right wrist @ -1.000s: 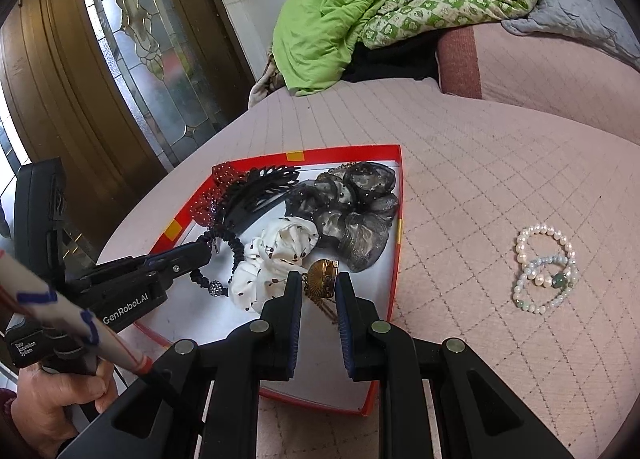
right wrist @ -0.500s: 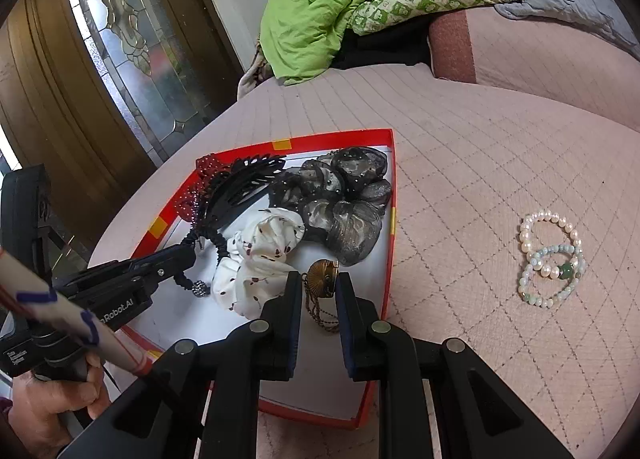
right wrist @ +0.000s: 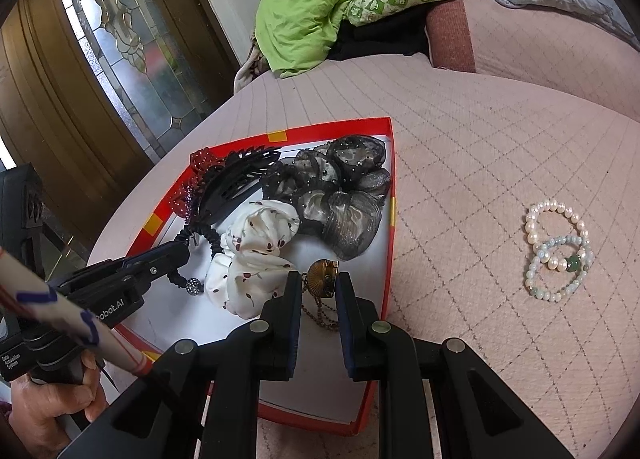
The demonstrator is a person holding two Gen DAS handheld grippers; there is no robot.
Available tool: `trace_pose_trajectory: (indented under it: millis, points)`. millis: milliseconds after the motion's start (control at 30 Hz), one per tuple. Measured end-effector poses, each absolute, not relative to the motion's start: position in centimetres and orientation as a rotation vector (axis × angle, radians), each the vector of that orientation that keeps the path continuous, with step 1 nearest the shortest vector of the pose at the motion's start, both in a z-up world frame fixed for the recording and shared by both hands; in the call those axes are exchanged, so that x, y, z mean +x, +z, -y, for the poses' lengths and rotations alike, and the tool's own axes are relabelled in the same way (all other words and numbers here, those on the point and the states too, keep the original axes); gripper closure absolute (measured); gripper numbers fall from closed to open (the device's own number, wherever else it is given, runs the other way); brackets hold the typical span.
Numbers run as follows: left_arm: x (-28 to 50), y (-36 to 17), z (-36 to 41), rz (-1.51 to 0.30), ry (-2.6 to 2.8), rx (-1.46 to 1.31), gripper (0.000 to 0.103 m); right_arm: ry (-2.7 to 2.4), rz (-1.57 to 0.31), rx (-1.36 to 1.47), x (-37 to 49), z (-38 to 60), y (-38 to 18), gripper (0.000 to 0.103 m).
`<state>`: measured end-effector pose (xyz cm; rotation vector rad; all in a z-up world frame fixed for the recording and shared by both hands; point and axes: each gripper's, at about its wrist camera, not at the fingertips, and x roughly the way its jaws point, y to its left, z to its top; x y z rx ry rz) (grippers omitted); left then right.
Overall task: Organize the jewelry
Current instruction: 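Open both grippers to release the hair tie and charm into the tray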
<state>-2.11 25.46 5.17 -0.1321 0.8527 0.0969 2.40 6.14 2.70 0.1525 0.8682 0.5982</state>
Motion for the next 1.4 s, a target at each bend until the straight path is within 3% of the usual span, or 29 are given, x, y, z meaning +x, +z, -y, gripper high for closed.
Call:
trace_pose_trajectory:
  millis: [667, 867, 1400]
  points:
    - [-2.02, 5.05, -25.35, -0.855, 0.106, -0.127, 0.094, 0.607, -0.889, 0.155, 2.53, -6.15, 2.25, 0.083]
    - [-2.04, 5.17, -25.33, -0.848, 0.109, -0.125, 0.084, 0.609, -0.893, 0.162, 2.51, -6.12, 2.28, 0.083]
    - [-2.17, 5.68, -25.24, -0.827, 0.11, -0.129, 0.083, 0.62, -0.887, 0.174, 2.25, -5.75, 2.89, 0.083]
